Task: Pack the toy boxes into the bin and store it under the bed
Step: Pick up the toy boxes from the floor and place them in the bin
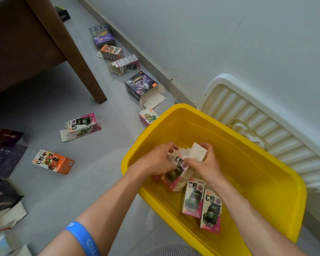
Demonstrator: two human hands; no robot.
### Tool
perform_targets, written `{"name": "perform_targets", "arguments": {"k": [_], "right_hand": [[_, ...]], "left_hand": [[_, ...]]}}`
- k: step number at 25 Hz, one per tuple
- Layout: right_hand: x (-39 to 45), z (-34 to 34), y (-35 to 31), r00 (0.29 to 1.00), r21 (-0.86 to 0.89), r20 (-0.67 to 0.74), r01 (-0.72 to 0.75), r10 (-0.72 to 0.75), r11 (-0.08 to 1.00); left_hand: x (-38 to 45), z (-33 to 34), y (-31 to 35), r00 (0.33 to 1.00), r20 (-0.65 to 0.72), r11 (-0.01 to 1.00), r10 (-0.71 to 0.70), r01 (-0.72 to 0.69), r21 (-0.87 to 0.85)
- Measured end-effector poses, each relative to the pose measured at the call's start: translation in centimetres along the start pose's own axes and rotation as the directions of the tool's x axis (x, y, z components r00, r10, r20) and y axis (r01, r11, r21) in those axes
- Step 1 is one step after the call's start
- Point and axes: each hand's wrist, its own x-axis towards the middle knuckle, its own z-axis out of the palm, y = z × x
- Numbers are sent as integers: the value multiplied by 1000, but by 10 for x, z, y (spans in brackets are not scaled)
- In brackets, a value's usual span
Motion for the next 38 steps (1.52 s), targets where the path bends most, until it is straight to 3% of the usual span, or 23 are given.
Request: {"name": "perform_targets", "arguments": {"k": [1, 3, 5, 8, 10, 12, 13, 19, 23, 26, 29, 32, 34, 36, 38], "right_hand": [[0, -2, 2, 996, -188, 80, 59, -45, 980], [2, -3, 8, 976, -570, 202, 189, -87, 800], [1, -6, 12, 970, -730, 209, 241, -126, 640], [-17, -24, 20, 990, -713, -52, 54, -130, 699], [-35, -40, 33, 972, -704, -198, -232, 128, 671], [-46, -42, 44, 897, -682, -167, -404, 409, 610], [-46, -38, 44, 873, -656, -141, -435, 466, 617], [-35, 5, 33, 871, -439, -71, -465, 485, 769], [-24, 34, 16, 915, -540, -51, -362, 399, 760], [-9, 57, -10, 929, -609, 17, -283, 369, 741], [2, 71, -35, 967, -795, 63, -101, 247, 599], [-1, 85, -62, 992, -932, 121, 106, 22, 346], [-12, 94, -85, 971, -949, 198, 224, -135, 221], [-26, 108, -109, 906, -921, 300, 357, -299, 157], [-40, 129, -135, 810, -861, 384, 488, -444, 144]], "left_hand": [[-1, -1, -3, 999, -33, 988, -5, 10, 157], [-2, 5, -8, 999, 37, 908, -19, 2, 419], [-3, 14, -8, 991, 124, 837, -51, -26, 547], [2, 16, -3, 977, 201, 762, -72, -76, 643], [3, 17, 1, 960, 259, 713, -111, -105, 693], [2, 17, 4, 955, 265, 683, -133, -105, 723], [1, 16, 4, 959, 251, 676, -134, -97, 731], [-8, 5, -8, 955, 178, 674, -238, 31, 738], [-27, -18, -26, 971, 120, 739, -206, 74, 669], [-54, -45, -36, 981, 143, 813, -132, 24, 581], [-88, -82, -46, 959, 258, 862, -119, -29, 507], [-118, -116, -58, 962, 247, 919, -113, 7, 394], [-127, -116, -59, 965, 244, 914, -94, -14, 407], [-130, -115, -58, 969, 245, 895, -19, -94, 437], [-141, -137, -64, 988, 118, 895, 100, -142, 424]]}}
